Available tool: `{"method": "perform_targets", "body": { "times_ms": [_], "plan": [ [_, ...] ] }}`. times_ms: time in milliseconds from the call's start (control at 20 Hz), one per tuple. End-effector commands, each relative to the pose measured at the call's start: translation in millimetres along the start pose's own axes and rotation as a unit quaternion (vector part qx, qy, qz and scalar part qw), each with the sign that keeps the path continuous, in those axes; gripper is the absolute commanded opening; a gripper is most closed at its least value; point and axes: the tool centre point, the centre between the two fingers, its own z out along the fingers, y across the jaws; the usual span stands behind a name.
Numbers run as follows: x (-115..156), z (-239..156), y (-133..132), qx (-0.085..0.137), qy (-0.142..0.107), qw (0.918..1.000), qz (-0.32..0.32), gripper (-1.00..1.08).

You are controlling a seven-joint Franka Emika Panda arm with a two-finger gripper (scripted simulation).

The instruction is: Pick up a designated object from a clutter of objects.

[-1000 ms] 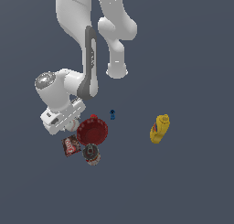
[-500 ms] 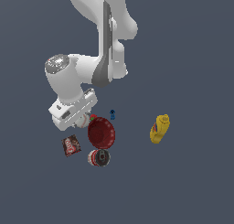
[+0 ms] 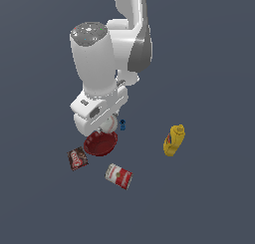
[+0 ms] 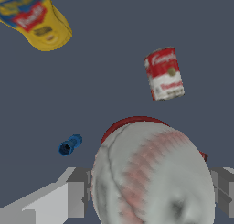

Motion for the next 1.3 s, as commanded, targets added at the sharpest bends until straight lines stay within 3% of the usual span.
{"method": "perform_targets", "body": {
  "times_ms": [0, 600, 1250],
  "plan": [
    [21, -23, -10, -0.001, 0.0, 1.0, 0.0, -1.0],
    [110, -113, -43, 0.0, 0.001, 1.0, 0.001, -1.0],
    [138, -141, -51, 0.0, 0.002, 1.0, 0.001, -1.0]
  ]
}}
